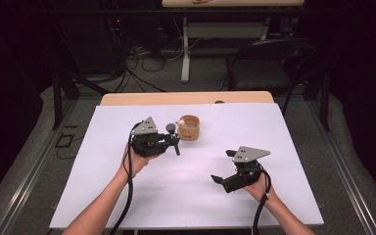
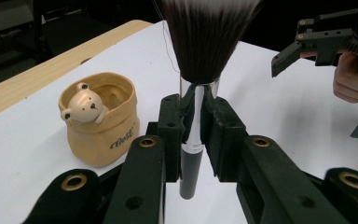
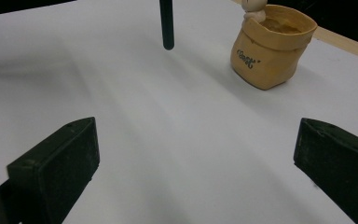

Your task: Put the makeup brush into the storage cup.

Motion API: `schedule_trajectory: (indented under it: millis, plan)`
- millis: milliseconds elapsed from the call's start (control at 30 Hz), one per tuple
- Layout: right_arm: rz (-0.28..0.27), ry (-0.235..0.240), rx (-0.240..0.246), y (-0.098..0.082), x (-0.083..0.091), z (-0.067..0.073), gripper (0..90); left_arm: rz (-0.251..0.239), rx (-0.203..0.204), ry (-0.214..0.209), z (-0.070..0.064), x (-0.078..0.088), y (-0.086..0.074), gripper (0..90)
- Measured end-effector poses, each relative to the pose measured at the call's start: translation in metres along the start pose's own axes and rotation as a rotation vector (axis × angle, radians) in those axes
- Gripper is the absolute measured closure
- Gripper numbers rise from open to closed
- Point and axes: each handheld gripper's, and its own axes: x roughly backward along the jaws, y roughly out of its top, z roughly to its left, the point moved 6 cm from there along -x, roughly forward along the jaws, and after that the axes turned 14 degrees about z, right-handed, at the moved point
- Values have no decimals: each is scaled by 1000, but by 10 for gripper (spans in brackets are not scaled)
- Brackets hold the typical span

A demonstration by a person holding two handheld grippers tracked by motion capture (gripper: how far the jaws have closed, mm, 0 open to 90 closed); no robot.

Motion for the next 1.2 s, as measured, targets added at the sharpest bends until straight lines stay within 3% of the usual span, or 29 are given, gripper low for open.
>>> schedule_trajectory:
  millis: [900,1200]
  plan:
    - [0,5,-12,0,0,-1,0,21,-46,6,8,-1,39,770]
    - [3,4,-13,-1,0,-2,0,25,-37,15,15,-5,48,770]
